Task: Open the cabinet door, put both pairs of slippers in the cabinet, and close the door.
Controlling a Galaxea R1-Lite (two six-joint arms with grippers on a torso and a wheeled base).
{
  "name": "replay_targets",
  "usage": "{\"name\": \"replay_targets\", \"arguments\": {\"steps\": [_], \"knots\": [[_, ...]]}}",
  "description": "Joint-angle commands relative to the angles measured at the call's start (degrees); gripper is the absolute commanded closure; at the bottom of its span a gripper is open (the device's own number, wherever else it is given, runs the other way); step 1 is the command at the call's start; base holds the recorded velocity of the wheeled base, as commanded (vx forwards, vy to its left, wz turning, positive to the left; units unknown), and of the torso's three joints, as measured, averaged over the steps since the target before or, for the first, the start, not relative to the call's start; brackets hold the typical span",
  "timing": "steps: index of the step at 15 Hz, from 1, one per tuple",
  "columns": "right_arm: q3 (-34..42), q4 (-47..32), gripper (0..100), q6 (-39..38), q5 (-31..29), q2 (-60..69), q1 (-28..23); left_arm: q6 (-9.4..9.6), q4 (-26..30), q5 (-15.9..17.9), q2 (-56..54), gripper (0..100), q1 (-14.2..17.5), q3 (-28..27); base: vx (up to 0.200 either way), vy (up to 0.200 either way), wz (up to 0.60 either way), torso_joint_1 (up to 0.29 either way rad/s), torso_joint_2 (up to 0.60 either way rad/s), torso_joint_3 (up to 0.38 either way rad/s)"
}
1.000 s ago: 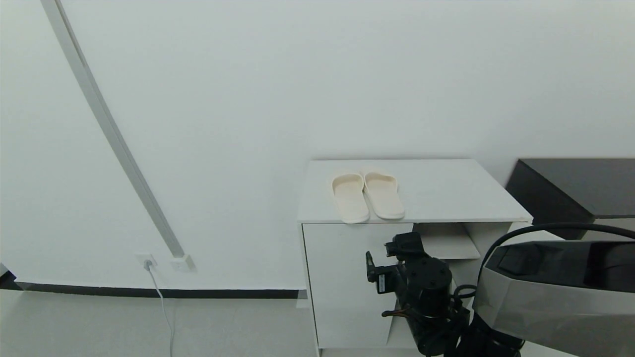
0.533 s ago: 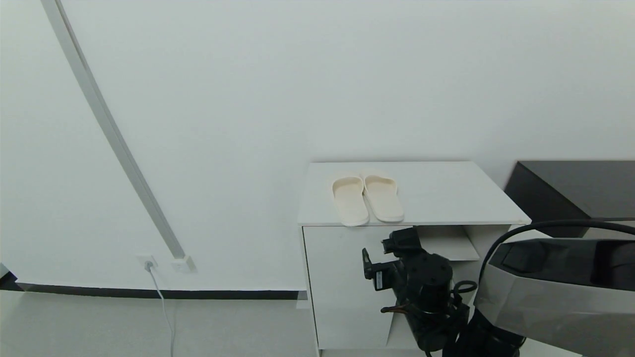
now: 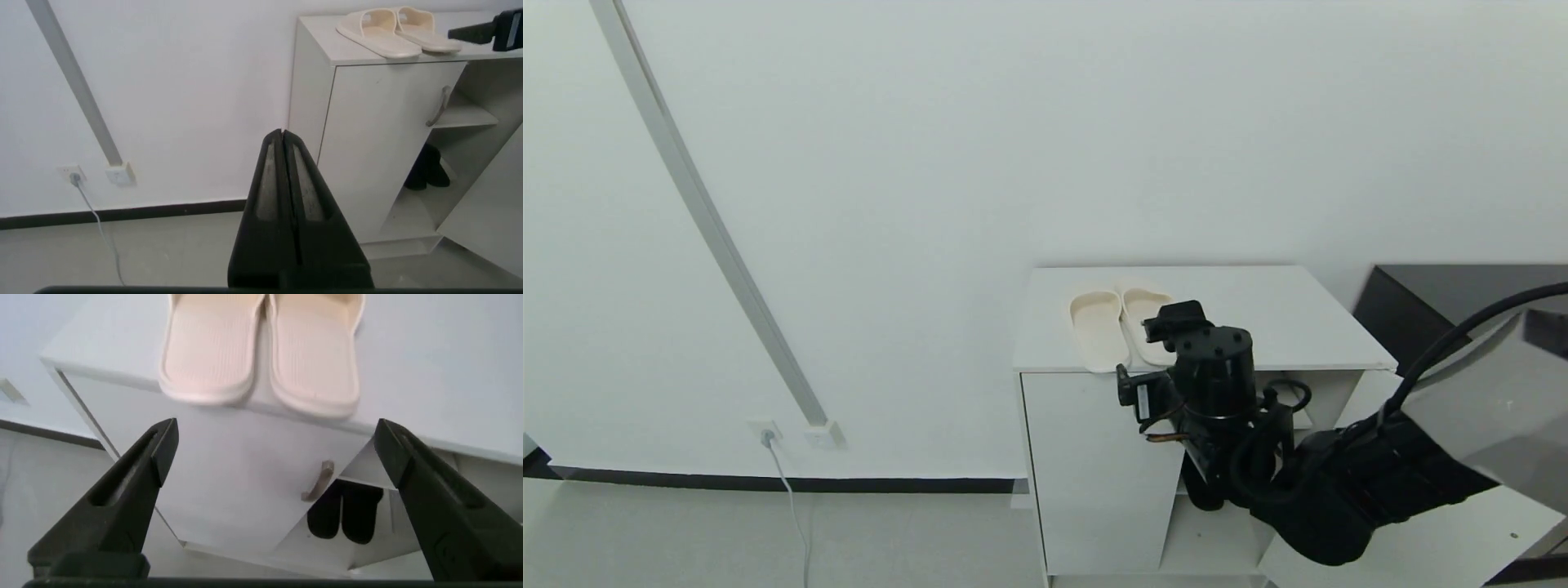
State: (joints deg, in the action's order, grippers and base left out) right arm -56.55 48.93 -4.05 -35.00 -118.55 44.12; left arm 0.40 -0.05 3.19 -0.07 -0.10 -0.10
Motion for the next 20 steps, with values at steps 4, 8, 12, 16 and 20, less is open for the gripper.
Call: {"name": "replay_targets", "arguments": {"steps": [4,8,12,16,20], "knots": [[-9.2,-17.7,0,-9.0,0.1,6.4,1.8,-0.05,0.0,0.1,0.1,100,0.0,0.0,0.0,0.0,0.0,0.0,0.0,0.0],[-8.4,-17.6,0,-9.2,0.4,5.8,1.8,0.04,0.0,0.1,0.1,100,0.0,0.0,0.2,0.0,0.0,-0.006,0.0,0.001],[-6.6,-17.0,0,-9.3,2.7,5.3,1.8,-0.05,0.0,0.1,0.1,100,0.0,0.0,0.2,0.0,0.0,0.008,0.0,0.004],[-5.1,-13.8,0,-9.2,4.8,2.3,1.8,-0.05,0.0,0.1,0.1,100,0.0,0.0,0.2,0.0,0.0,0.005,0.0,0.005],[-5.1,-9.8,0,-8.6,7.5,-1.9,0.9,-0.14,0.0,0.1,0.1,100,0.0,0.0,0.0,0.0,0.0,0.0,0.0,0.0]]}}
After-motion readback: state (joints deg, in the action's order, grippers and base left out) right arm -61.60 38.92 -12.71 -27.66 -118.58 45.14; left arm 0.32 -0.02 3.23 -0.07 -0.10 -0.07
